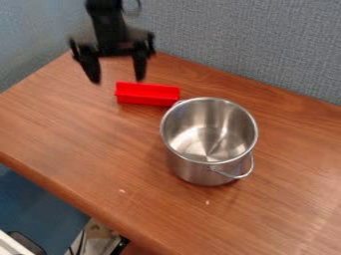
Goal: Put the red object in the metal pot
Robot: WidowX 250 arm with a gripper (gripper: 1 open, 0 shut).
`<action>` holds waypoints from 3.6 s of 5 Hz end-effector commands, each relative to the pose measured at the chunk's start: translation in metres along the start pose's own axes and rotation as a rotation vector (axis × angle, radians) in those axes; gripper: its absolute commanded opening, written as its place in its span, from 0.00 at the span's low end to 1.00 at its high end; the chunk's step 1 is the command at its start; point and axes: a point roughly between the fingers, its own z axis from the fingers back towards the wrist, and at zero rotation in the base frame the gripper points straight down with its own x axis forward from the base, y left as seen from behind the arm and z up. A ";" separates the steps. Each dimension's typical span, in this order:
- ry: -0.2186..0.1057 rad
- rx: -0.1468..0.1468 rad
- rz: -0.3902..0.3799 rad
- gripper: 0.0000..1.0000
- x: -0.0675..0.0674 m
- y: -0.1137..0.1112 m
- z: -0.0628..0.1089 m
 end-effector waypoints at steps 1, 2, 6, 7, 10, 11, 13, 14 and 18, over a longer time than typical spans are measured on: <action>-0.068 -0.004 0.017 1.00 0.020 0.013 0.000; -0.095 0.005 0.057 1.00 0.032 0.028 -0.007; -0.070 0.041 0.472 1.00 0.041 0.032 -0.014; -0.080 0.034 0.510 1.00 0.043 0.017 -0.008; -0.069 0.263 1.002 1.00 0.058 -0.017 -0.031; -0.087 0.310 1.001 1.00 0.065 -0.021 -0.066; -0.118 0.346 0.909 1.00 0.082 -0.019 -0.065; -0.136 0.341 0.847 1.00 0.085 -0.016 -0.053; -0.041 0.257 0.600 1.00 0.090 0.000 -0.030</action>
